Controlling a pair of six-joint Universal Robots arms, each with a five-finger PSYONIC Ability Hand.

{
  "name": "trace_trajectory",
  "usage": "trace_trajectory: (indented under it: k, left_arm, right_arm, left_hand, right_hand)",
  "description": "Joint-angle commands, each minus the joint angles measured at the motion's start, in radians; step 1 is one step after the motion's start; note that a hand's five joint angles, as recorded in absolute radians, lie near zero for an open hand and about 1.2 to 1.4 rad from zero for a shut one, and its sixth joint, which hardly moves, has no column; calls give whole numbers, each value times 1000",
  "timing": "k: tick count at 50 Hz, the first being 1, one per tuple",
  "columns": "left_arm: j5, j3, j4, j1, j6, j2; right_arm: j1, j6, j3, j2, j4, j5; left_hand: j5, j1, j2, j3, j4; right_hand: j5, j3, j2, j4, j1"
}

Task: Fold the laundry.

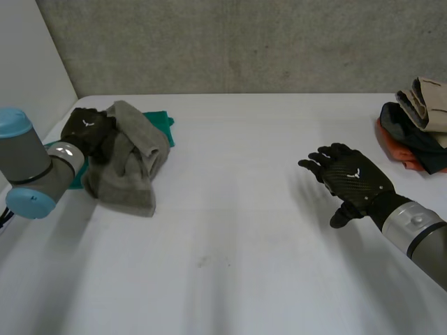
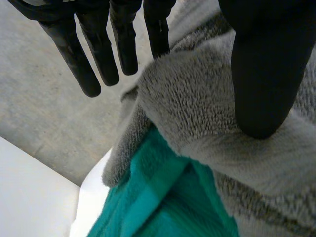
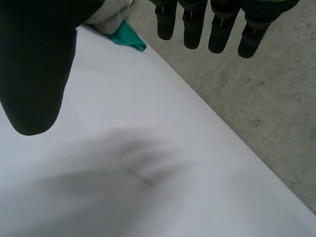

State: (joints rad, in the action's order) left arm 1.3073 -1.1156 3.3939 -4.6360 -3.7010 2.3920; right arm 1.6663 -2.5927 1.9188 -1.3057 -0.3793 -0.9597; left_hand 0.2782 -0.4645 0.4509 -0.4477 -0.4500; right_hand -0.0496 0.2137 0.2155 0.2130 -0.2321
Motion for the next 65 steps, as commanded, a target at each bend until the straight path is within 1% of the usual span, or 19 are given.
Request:
trace_trajectory:
  k: [1, 6, 10, 14, 16, 20, 25, 30, 33, 39, 47, 48, 50, 51, 52, 53, 59, 62, 65]
  left_arm:
    - [-2, 22, -1, 39, 6, 7]
    - [6, -3, 2, 111, 47, -103]
    - [6, -50, 11, 177, 166, -235]
    - [6, -72, 16, 314, 361, -371]
    - [6, -76, 15, 354, 430, -408]
    - [3, -92, 22, 453, 584, -442]
    - [21, -98, 44, 554, 654, -369]
    - [58, -96, 30, 625, 633, -220]
    - [89, -95, -14, 648, 583, -166]
    - [162, -98, -97, 649, 480, -166]
    - [253, -124, -113, 622, 406, -283]
    - [268, -128, -110, 611, 403, -290]
    - [293, -141, -110, 593, 395, -301]
    - [309, -156, -110, 582, 385, -307]
    - [317, -164, -111, 577, 377, -312]
    - [319, -168, -111, 576, 371, -315]
    - [331, -253, -114, 574, 345, -398]
    - [331, -329, -104, 571, 343, -458]
    - [329, -395, -99, 557, 340, -502]
  right_arm:
    - [-10, 3, 11, 0, -7, -7]
    - [-20, 3, 14, -4, -6, -22]
    - [-23, -3, 13, -18, -7, -48]
    - [-26, -9, 8, -47, -7, -91]
    - [-30, -12, 8, -66, -9, -117]
    - [-30, -26, 6, -83, -9, -146]
    - [-37, -50, 6, -90, -9, -171]
    - [-49, -61, 2, -89, -9, -191]
    - [-54, -66, -3, -89, -7, -194]
    - [-76, -86, -21, -89, 5, -194]
    - [-76, -99, -37, -98, 48, -174]
    - [-76, -101, -41, -101, 62, -168]
    - [-74, -101, -60, -113, 106, -148]
    - [-73, -99, -64, -118, 124, -140]
    - [-73, -95, -72, -124, 144, -133]
    - [-73, -92, -87, -133, 193, -129]
    - [-56, -127, -124, -173, 396, -132]
    - [-30, -177, -126, -181, 424, -136]
    - [48, -265, -127, -178, 424, -131]
  left_hand:
    - [944, -932, 945, -949, -946]
    - [944, -932, 945, -949, -946]
    - [944, -932, 945, -949, -946]
    - [944, -932, 945, -949, -946]
    - [944, -932, 945, -949, -946]
    - [944, -932, 945, -949, -946]
    - [944, -932, 945, -949, -946]
    - [924, -912, 925, -929, -926]
    - [868, -856, 869, -873, -870]
    - [865, -853, 867, -870, -867]
    - [879, -868, 881, -885, -882]
    - [844, -833, 846, -850, -847]
    - [616, -605, 618, -622, -619]
    - [136, -124, 137, -141, -138]
    - [-70, 82, -68, 65, 67]
    - [-145, 156, -143, 139, 142]
    - [-204, 216, -202, 199, 201]
    - [-198, 210, -196, 193, 195]
    - [-198, 210, -196, 193, 195]
  right_hand:
    - [50, -39, -41, -38, 58]
    - [50, -39, -41, -38, 58]
    - [50, -39, -41, -38, 58]
    - [50, -39, -41, -38, 58]
    - [50, -39, -41, -38, 58]
    - [50, -39, -41, -38, 58]
    - [50, -39, -41, -38, 58]
    - [50, -39, -41, -38, 58]
    - [50, -39, -41, -38, 58]
    - [50, -39, -41, -38, 58]
    - [50, -39, -41, -38, 58]
    - [50, -39, -41, -38, 58]
    - [50, -39, -41, -38, 58]
    - [50, -39, -41, -38, 58]
    - [50, -39, -41, -38, 58]
    - [50, -39, -41, -38, 58]
    - [50, -39, -41, -38, 58]
    - [50, -39, -41, -38, 58]
    - [50, -39, -41, -38, 58]
